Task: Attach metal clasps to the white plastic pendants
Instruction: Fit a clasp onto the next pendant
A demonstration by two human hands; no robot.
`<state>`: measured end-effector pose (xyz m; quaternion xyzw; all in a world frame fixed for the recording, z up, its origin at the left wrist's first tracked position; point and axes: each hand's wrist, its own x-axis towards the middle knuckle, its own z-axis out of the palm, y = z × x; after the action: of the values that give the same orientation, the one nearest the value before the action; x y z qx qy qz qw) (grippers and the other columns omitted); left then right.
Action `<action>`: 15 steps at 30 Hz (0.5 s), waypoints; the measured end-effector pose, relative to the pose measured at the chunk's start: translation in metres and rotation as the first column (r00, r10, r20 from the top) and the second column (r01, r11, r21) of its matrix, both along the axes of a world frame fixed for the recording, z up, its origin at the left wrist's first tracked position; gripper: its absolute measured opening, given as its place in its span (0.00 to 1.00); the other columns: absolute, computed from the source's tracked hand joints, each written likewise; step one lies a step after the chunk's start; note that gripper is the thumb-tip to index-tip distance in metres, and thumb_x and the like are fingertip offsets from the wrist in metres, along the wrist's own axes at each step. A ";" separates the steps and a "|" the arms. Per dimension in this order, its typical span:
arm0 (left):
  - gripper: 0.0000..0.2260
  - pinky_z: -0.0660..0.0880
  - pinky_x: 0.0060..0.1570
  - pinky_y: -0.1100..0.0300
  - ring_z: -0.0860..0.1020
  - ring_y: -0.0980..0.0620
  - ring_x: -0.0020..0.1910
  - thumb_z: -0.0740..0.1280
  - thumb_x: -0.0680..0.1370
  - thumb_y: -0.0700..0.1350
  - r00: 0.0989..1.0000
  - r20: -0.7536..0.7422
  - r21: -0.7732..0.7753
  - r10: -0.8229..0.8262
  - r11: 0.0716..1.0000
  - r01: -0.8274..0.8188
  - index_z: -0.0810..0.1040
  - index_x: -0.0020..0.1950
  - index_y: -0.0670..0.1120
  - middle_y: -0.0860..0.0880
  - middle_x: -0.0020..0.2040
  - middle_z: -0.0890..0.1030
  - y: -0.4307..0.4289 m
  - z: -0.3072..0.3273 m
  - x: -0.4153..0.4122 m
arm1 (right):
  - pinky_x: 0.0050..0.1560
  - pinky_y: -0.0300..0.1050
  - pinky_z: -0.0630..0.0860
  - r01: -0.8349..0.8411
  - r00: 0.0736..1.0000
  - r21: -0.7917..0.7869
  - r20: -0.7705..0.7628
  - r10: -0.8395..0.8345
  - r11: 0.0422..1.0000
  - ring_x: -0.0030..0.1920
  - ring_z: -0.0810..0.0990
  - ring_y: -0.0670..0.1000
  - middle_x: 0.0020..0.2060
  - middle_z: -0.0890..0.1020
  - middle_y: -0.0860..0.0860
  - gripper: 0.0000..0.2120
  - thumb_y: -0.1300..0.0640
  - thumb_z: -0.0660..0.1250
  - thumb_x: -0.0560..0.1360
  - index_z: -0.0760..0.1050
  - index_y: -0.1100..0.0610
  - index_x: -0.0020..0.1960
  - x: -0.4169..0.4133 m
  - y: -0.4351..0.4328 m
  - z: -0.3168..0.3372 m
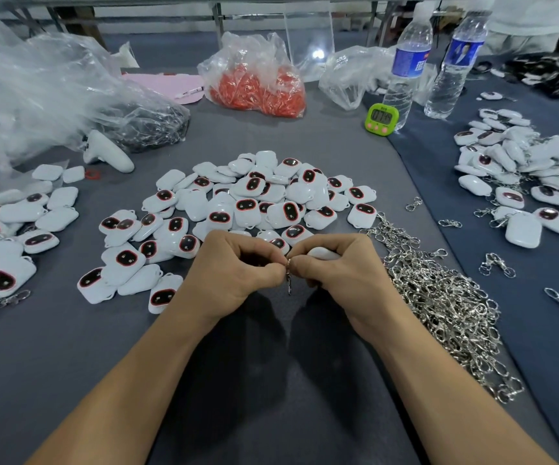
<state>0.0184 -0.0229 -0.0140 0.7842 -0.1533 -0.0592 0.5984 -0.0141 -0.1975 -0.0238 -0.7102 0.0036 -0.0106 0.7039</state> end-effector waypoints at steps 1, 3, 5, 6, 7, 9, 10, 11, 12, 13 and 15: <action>0.05 0.74 0.35 0.67 0.79 0.57 0.32 0.75 0.65 0.41 1.000 0.003 -0.003 -0.002 1.000 0.002 0.87 0.37 0.51 0.49 0.33 0.85 0.000 0.000 0.000 | 0.34 0.36 0.72 0.003 1.000 -0.002 -0.003 -0.003 1.000 0.33 0.75 0.43 0.31 0.83 0.48 0.05 0.63 0.75 0.68 0.86 0.54 0.39 0.000 0.000 0.000; 0.06 0.75 0.36 0.66 0.81 0.56 0.33 0.76 0.66 0.42 1.000 0.008 -0.001 -0.014 1.000 0.014 0.87 0.38 0.52 0.49 0.34 0.85 0.002 -0.001 0.001 | 0.35 0.36 0.72 0.008 1.000 -0.005 -0.007 -0.008 1.000 0.33 0.75 0.43 0.31 0.83 0.47 0.04 0.63 0.75 0.68 0.86 0.54 0.39 0.000 0.000 -0.001; 0.06 0.75 0.36 0.66 0.80 0.57 0.33 0.76 0.66 0.40 0.999 0.023 0.013 -0.029 1.000 0.028 0.87 0.38 0.52 0.49 0.34 0.85 0.003 -0.001 0.001 | 0.36 0.37 0.72 0.005 1.000 -0.020 -0.006 -0.006 1.000 0.34 0.75 0.44 0.32 0.83 0.49 0.05 0.63 0.75 0.68 0.86 0.54 0.39 0.000 -0.001 -0.001; 0.07 0.75 0.35 0.67 0.80 0.57 0.33 0.76 0.66 0.40 0.999 0.033 0.025 -0.036 0.999 0.035 0.87 0.37 0.52 0.50 0.34 0.85 0.003 -0.002 0.001 | 0.36 0.39 0.72 0.003 1.000 -0.036 -0.004 -0.003 0.999 0.35 0.75 0.45 0.32 0.83 0.50 0.05 0.63 0.75 0.69 0.86 0.54 0.40 0.000 -0.001 -0.001; 0.07 0.74 0.35 0.68 0.80 0.58 0.33 0.76 0.66 0.39 0.999 0.038 0.038 -0.039 0.999 0.038 0.87 0.37 0.52 0.50 0.34 0.85 0.002 -0.002 0.001 | 0.37 0.40 0.73 0.003 1.000 -0.050 -0.003 -0.003 0.999 0.35 0.75 0.46 0.32 0.83 0.51 0.05 0.63 0.75 0.69 0.86 0.54 0.40 0.000 -0.001 -0.002; 0.06 0.74 0.33 0.68 0.80 0.58 0.31 0.75 0.65 0.40 0.999 0.036 0.051 -0.028 0.998 0.027 0.87 0.36 0.52 0.51 0.33 0.85 0.001 -0.003 0.001 | 0.39 0.42 0.73 0.010 1.000 -0.066 -0.002 -0.010 0.998 0.36 0.76 0.46 0.33 0.83 0.51 0.05 0.63 0.75 0.69 0.86 0.54 0.40 0.000 -0.001 -0.003; 0.06 0.74 0.33 0.68 0.79 0.58 0.30 0.75 0.64 0.41 0.999 0.032 0.056 -0.023 0.998 0.021 0.86 0.36 0.52 0.51 0.32 0.84 0.001 -0.003 0.001 | 0.38 0.42 0.73 0.011 1.000 -0.069 -0.002 -0.011 0.998 0.36 0.76 0.46 0.33 0.83 0.51 0.05 0.63 0.75 0.69 0.86 0.53 0.40 0.000 -0.001 -0.003; 0.06 0.73 0.32 0.67 0.79 0.58 0.30 0.74 0.63 0.41 0.999 0.031 0.064 -0.019 0.998 0.017 0.86 0.36 0.52 0.51 0.32 0.84 0.000 -0.003 0.001 | 0.38 0.41 0.74 0.007 1.000 -0.073 0.000 -0.007 0.997 0.35 0.76 0.45 0.33 0.84 0.51 0.04 0.62 0.75 0.69 0.86 0.53 0.40 0.000 0.000 -0.003; 0.05 0.73 0.32 0.67 0.78 0.58 0.29 0.74 0.62 0.43 0.999 0.033 0.072 -0.016 0.997 0.013 0.86 0.35 0.52 0.51 0.31 0.84 -0.001 -0.002 0.001 | 0.37 0.40 0.74 0.004 1.000 -0.077 -0.002 -0.004 0.997 0.35 0.77 0.45 0.33 0.84 0.50 0.04 0.62 0.75 0.68 0.86 0.54 0.39 0.000 0.001 -0.002; 0.05 0.73 0.32 0.67 0.78 0.59 0.29 0.73 0.62 0.45 0.999 0.044 0.076 -0.002 0.997 -0.002 0.86 0.35 0.53 0.51 0.31 0.83 -0.002 -0.001 0.000 | 0.37 0.39 0.74 0.008 1.000 -0.083 -0.006 -0.009 0.997 0.34 0.76 0.44 0.32 0.84 0.49 0.04 0.61 0.75 0.68 0.86 0.54 0.39 0.000 0.002 -0.002; 0.05 0.72 0.31 0.69 0.79 0.61 0.29 0.71 0.61 0.50 0.992 0.081 0.031 0.099 0.994 -0.102 0.85 0.35 0.55 0.54 0.31 0.84 -0.005 0.001 -0.003 | 0.35 0.43 0.75 0.074 0.997 -0.134 -0.018 -0.077 0.988 0.32 0.76 0.45 0.31 0.82 0.47 0.03 0.58 0.74 0.67 0.85 0.52 0.40 0.001 0.003 -0.003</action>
<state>0.0154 -0.0276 -0.0133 0.8030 -0.1362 -0.0003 0.5803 -0.0136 -0.1946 -0.0269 -0.7551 0.0378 -0.0293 0.6539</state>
